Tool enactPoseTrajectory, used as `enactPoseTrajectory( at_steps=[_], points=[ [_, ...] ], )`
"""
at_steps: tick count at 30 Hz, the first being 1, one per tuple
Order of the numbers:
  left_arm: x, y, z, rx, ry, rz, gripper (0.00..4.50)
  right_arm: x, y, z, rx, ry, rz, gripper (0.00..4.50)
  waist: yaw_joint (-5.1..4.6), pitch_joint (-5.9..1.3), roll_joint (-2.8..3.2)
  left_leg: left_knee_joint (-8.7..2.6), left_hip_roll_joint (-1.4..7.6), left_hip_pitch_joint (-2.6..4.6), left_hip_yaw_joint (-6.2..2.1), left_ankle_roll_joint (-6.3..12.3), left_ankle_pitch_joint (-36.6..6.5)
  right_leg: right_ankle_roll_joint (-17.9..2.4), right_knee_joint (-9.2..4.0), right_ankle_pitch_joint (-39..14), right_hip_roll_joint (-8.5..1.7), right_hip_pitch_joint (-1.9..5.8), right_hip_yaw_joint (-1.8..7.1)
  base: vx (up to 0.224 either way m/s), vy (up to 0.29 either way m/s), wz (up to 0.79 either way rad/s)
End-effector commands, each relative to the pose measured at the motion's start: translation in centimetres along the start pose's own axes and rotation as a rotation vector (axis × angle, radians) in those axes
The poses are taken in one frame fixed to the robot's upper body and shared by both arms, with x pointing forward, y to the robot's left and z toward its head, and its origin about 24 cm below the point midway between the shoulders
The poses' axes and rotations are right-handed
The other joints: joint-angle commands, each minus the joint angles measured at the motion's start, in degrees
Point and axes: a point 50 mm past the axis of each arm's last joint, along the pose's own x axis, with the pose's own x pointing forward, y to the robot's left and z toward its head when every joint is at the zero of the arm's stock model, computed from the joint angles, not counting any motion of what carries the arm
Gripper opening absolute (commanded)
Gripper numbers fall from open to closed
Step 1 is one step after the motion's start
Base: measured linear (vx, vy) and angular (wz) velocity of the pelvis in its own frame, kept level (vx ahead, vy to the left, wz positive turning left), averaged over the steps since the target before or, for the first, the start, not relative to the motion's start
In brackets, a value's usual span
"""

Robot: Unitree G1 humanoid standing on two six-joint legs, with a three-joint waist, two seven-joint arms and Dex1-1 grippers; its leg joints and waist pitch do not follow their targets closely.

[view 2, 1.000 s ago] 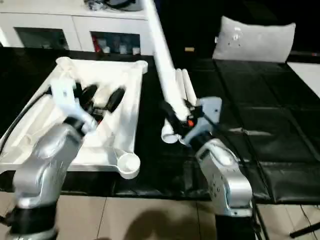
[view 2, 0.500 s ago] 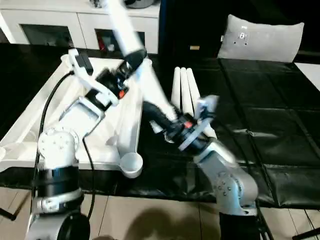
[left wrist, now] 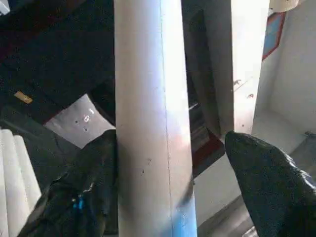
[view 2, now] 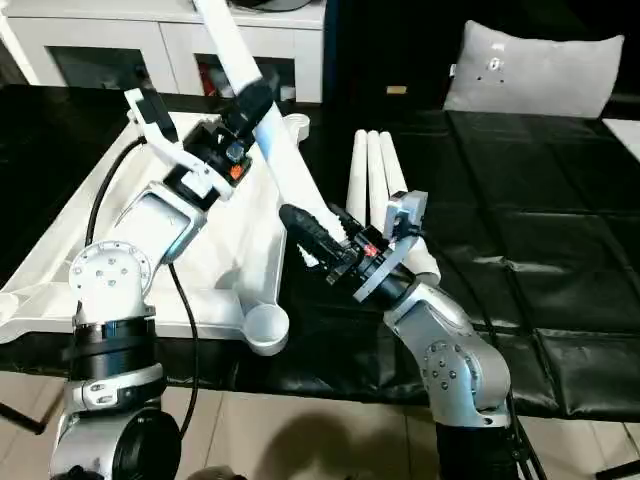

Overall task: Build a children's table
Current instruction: Move to table

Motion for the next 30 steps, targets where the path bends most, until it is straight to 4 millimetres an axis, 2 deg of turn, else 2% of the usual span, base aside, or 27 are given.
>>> enactPoseTrajectory(
  at_steps=[1,4,5,6,9,10,11,14,16,17,18,21,23,26,27,28,29,30],
  points=[
    [0.8,-1.1,-0.3,-0.028,-0.003,-0.066,3.40,0.3,-0.1,0.2,-0.025,-0.001,-0.006,2.74,0.38,-4.06,0.38,-4.27,3.85,-0.21,-0.95,3.37,0.23,-14.36,-3.40,-0.98,-5.20,3.62,3.07,0.000,0.000,0.00],
    [0.9,-1.1,-0.3,-0.017,0.003,-0.072,3.09,0.4,-0.3,0.1,-0.038,0.007,-0.015,2.74,0.34,-4.04,0.75,-4.24,3.88,-0.33,-0.99,3.43,0.09,-14.45,-3.44,-0.55,-5.23,3.67,2.97,0.000,0.000,0.00],
    [1.0,-1.0,-0.3,0.000,0.010,-0.068,3.09,0.6,-0.4,0.0,-0.042,0.010,-0.018,2.74,0.40,-4.04,1.04,-4.27,3.86,-0.33,-1.05,3.49,0.04,-14.42,-3.39,-0.83,-5.19,3.69,2.93,0.000,0.000,0.00],
    [1.0,-1.0,-0.4,0.007,0.012,-0.066,2.99,0.6,-0.4,0.0,-0.044,0.012,-0.019,2.74,0.30,-4.06,0.86,-4.26,3.84,-0.36,-1.01,3.59,0.07,-14.29,-3.42,-1.07,-5.17,3.74,2.92,0.000,0.000,0.00],
    [1.0,-0.9,-0.4,0.017,0.012,-0.063,2.75,0.7,-0.5,0.0,-0.050,0.018,-0.022,2.74,0.36,-4.07,1.03,-4.22,3.91,-0.40,-1.01,3.81,0.52,-14.26,-3.37,-1.14,-5.22,3.69,2.91,0.000,0.000,0.00],
    [1.0,-0.8,-0.1,0.033,0.004,-0.060,2.65,0.7,-0.4,-0.1,-0.061,0.035,-0.015,2.74,0.42,-4.08,0.84,-4.25,3.89,-0.40,-1.00,4.01,0.72,-14.20,-3.37,-1.45,-5.25,3.73,2.89,0.000,0.000,0.00],
    [0.9,-0.8,-0.1,0.034,0.003,-0.060,2.60,0.7,-0.4,-0.1,-0.068,0.044,-0.006,2.74,0.45,-4.08,1.09,-4.20,3.97,-0.33,-0.97,3.99,0.69,-14.05,-3.38,-1.71,-5.24,3.63,2.88,0.000,0.000,0.00],
    [0.6,-0.6,-0.3,0.042,0.004,-0.049,2.38,0.6,-0.5,-0.2,-0.077,0.061,0.005,2.74,0.58,-4.14,1.22,-4.14,3.99,-0.36,-0.96,3.99,0.71,-14.06,-3.37,-1.19,-5.24,3.63,2.88,0.000,0.000,0.00],
    [0.3,-0.7,-0.5,0.051,0.004,-0.048,2.23,0.5,-0.7,-0.2,-0.083,0.071,0.008,2.74,0.68,-4.20,1.10,-4.16,4.04,-0.39,-1.00,4.11,0.63,-14.31,-3.27,-1.13,-5.34,3.70,2.85,0.000,0.000,0.00],
    [0.1,-0.6,-0.5,0.055,0.006,-0.044,2.19,0.5,-0.8,-0.3,-0.086,0.078,0.009,2.74,0.69,-4.16,0.69,-4.16,4.04,-0.51,-0.92,4.27,0.84,-14.43,-3.30,-0.88,-5.33,3.75,2.87,0.000,0.000,0.00],
    [0.0,-0.5,-0.5,0.068,0.011,-0.035,2.08,0.5,-1.0,-0.4,-0.091,0.087,0.009,2.74,0.80,-4.20,0.87,-4.11,4.02,-0.50,-0.92,4.35,0.95,-14.54,-3.21,-0.85,-5.40,3.74,2.89,0.000,0.000,0.00],
    [-0.2,-0.4,-0.2,0.096,0.010,-0.022,1.87,0.6,-1.1,-0.4,-0.092,0.092,0.009,2.74,0.98,-4.12,0.10,-4.19,4.05,-0.43,-0.79,4.79,1.34,-14.00,-3.34,-2.68,-5.37,3.60,2.86,0.000,0.000,0.00],
    [-0.5,-0.3,0.4,0.136,-0.022,0.003,1.85,0.6,-1.1,-0.4,-0.092,0.101,0.023,2.74,1.31,-4.11,0.47,-4.18,4.13,-0.26,-0.79,4.67,1.03,-13.53,-3.44,-4.49,-5.39,3.31,2.87,0.000,0.000,0.00],
    [-0.7,-0.2,0.6,0.161,-0.031,0.018,1.82,0.5,-1.2,-0.4,-0.101,0.111,0.029,2.74,1.71,-4.24,0.63,-4.08,4.27,-0.30,-0.86,4.69,2.11,-13.55,-3.15,-2.52,-5.39,3.24,2.89,0.000,0.000,0.00],
    [-0.8,-0.1,0.6,0.179,-0.029,0.022,1.81,0.5,-1.3,-0.5,-0.107,0.116,0.031,2.74,1.86,-4.26,1.20,-4.01,4.26,-0.26,-0.93,4.72,2.24,-13.59,-3.06,-2.14,-5.37,3.12,2.86,0.000,0.000,0.00],
    [-1.2,0.1,0.3,0.200,-0.024,0.018,1.81,0.3,-1.4,-0.7,-0.111,0.124,0.035,2.74,1.51,-4.27,-0.90,-4.11,4.18,-0.39,-0.58,5.25,2.20,-13.41,-3.42,-1.72,-5.30,3.34,2.93,0.000,0.000,0.00],
    [-1.2,0.2,0.3,0.206,-0.022,0.027,1.81,0.3,-1.4,-0.7,-0.117,0.130,0.029,2.74,2.00,-4.27,0.07,-4.07,4.13,-0.49,-0.68,5.34,3.39,-13.56,-2.90,-1.33,-5.48,3.37,2.88,0.000,0.000,0.00],
    [-1.3,0.3,0.3,0.236,-0.014,0.046,1.81,0.0,-1.3,-0.7,-0.110,0.144,0.032,2.74,1.69,-4.18,-1.57,-4.17,4.23,-0.53,-0.44,5.66,3.42,-13.08,-3.28,-1.70,-5.40,3.36,2.88,0.000,0.000,0.00]
  ],
)
